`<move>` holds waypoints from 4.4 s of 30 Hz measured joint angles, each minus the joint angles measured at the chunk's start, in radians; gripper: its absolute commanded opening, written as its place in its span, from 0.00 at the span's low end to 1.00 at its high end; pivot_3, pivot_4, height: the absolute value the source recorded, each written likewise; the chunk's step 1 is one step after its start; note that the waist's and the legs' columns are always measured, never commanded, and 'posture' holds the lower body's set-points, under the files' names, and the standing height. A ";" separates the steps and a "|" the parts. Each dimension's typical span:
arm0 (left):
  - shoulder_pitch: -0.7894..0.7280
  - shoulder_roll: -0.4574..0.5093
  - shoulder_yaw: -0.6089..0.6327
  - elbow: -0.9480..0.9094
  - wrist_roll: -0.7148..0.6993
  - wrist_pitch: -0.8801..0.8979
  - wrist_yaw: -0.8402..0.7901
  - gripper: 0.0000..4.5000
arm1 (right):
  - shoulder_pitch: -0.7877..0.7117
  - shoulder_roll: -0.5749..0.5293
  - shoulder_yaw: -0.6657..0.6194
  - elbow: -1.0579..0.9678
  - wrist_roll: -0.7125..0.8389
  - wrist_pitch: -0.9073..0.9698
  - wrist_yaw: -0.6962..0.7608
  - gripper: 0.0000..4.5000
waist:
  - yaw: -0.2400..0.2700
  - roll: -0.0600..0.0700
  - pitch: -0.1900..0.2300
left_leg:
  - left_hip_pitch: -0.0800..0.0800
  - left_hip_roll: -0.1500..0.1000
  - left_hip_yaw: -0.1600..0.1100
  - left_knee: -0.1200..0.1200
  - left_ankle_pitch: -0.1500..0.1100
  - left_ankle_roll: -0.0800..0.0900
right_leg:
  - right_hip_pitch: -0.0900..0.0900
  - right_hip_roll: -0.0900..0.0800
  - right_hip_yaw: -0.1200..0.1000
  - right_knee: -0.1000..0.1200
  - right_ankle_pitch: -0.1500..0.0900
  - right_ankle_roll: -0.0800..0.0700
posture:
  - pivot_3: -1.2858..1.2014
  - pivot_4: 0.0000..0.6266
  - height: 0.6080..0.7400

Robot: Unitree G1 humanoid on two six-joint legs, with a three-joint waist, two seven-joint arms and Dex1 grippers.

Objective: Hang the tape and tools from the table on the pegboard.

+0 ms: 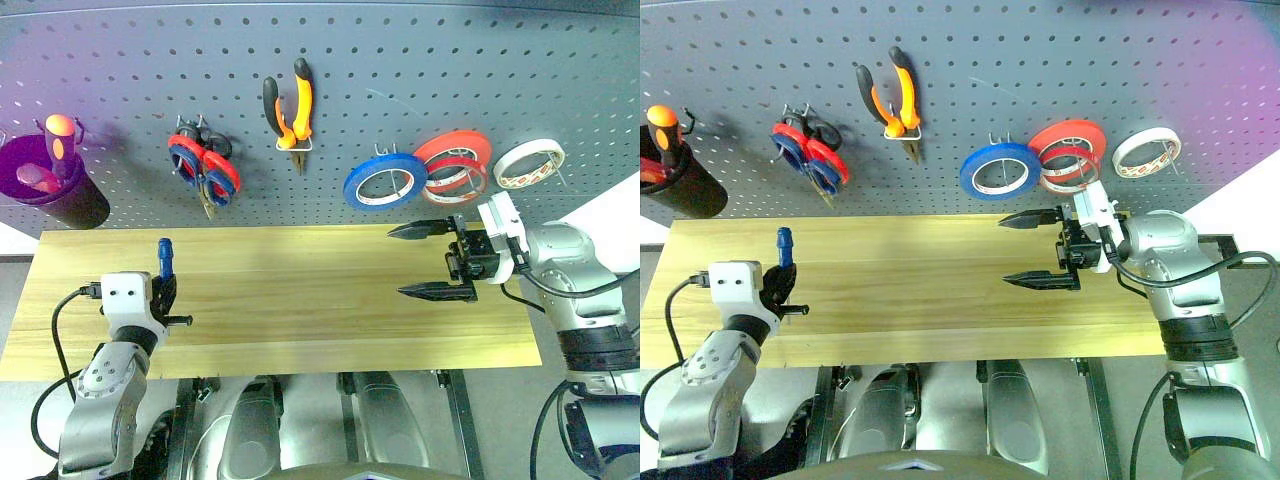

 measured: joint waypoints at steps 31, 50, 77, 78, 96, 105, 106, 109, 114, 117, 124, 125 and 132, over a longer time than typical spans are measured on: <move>0.199 0.014 -0.088 -0.354 0.309 -0.243 -0.013 0.10 | -0.163 0.056 0.006 0.345 -0.048 -0.155 0.102 1.00 | 0.015 0.000 -0.010 | 0.001 0.000 0.000 0.000 0.000 0.001 | 0.007 0.002 0.001 0.000 0.003 0.004 | 0.57 0.35 0.95; 0.059 0.017 0.076 -0.200 0.236 -0.466 -0.007 0.10 | -0.221 0.059 0.070 0.451 -0.037 -0.218 0.104 1.00 | 0.057 0.000 -0.063 | 0.004 0.000 0.000 0.003 0.000 0.001 | 0.012 0.001 0.001 0.000 0.008 0.003 | 0.58 0.29 0.95; -0.444 0.233 0.158 -0.233 0.185 -0.054 -0.018 0.10 | -0.229 0.070 0.070 0.474 -0.040 -0.232 0.108 1.00 | 0.056 0.000 -0.071 | 0.022 0.001 -0.003 0.003 0.002 -0.001 | 0.031 0.005 0.001 -0.001 0.011 -0.002 | 0.56 0.34 0.95; -0.455 0.239 0.165 -0.230 0.180 -0.049 -0.018 0.10 | -0.227 0.070 0.070 0.474 -0.040 -0.232 0.108 1.00 | 0.055 0.000 -0.071 | 0.022 0.001 -0.003 0.003 0.002 -0.001 | 0.030 0.005 0.001 -0.001 0.011 -0.002 | 0.56 0.34 0.95; -0.512 0.282 0.217 0.073 0.173 -0.189 -0.027 0.10 | -0.205 0.070 0.057 0.446 -0.049 -0.210 0.106 1.00 | 0.056 0.001 -0.070 | 0.021 0.001 -0.003 0.003 0.002 -0.001 | 0.030 0.004 0.001 -0.001 0.011 -0.002 | 0.56 0.36 0.95; -0.595 0.282 0.172 0.200 0.175 -0.263 -0.024 0.10 | -0.184 0.070 0.041 0.400 -0.049 -0.189 0.097 1.00 | 0.054 0.001 -0.070 | 0.021 0.001 -0.003 0.003 0.002 -0.001 | 0.030 0.004 0.001 -0.001 0.011 -0.002 | 0.55 0.35 0.95; -0.599 0.282 0.170 0.206 0.176 -0.270 -0.023 0.10 | -0.183 0.070 0.040 0.398 -0.049 -0.189 0.095 1.00 | 0.053 0.001 -0.070 | 0.021 0.001 -0.002 0.003 0.002 -0.001 | 0.030 0.004 0.001 -0.001 0.011 -0.001 | 0.55 0.35 0.95; -0.600 0.281 0.153 0.246 0.180 -0.299 -0.018 0.10 | -0.181 0.070 0.038 0.394 -0.049 -0.188 0.089 1.00 | 0.054 0.001 -0.070 | 0.021 0.001 -0.003 0.003 0.002 -0.001 | 0.030 0.004 0.001 -0.001 0.011 -0.002 | 0.54 0.36 0.95; -0.599 0.275 0.148 0.306 0.181 -0.353 -0.010 0.10 | -0.170 0.070 0.029 0.373 -0.049 -0.182 0.080 1.00 | 0.054 0.001 -0.070 | 0.022 0.001 -0.002 0.003 0.002 -0.001 | 0.030 0.004 0.001 -0.001 0.011 -0.002 | 0.54 0.36 0.95; -0.600 0.275 0.144 0.336 0.182 -0.384 -0.003 0.10 | -0.163 0.070 0.026 0.369 -0.049 -0.175 0.077 1.00 | 0.053 0.001 -0.070 | 0.022 0.001 -0.002 0.003 0.002 -0.001 | 0.030 0.004 0.001 -0.001 0.011 -0.002 | 0.54 0.36 0.95; -0.624 0.272 0.129 0.368 0.178 -0.404 0.020 0.10 | -0.151 0.069 0.019 0.340 -0.049 -0.162 0.070 1.00 | 0.052 0.001 -0.071 | 0.023 0.001 -0.003 0.003 0.002 -0.002 | 0.030 0.005 0.001 0.000 0.010 -0.003 | 0.54 0.36 0.95; -0.628 0.271 0.129 0.367 0.173 -0.398 0.020 0.10 | -0.151 0.069 0.017 0.339 -0.049 -0.159 0.069 1.00 | 0.051 0.001 -0.071 | 0.023 0.001 -0.003 0.003 0.002 -0.002 | 0.030 0.005 0.001 0.000 0.010 -0.003 | 0.54 0.36 0.95; -0.644 0.260 0.139 0.343 0.119 -0.352 0.034 0.10 | -0.151 0.069 0.008 0.339 -0.049 -0.158 0.068 1.00 | 0.052 0.001 -0.071 | 0.022 0.001 -0.003 0.003 0.002 -0.002 | 0.030 0.005 0.001 -0.001 0.011 -0.002 | 0.54 0.37 0.95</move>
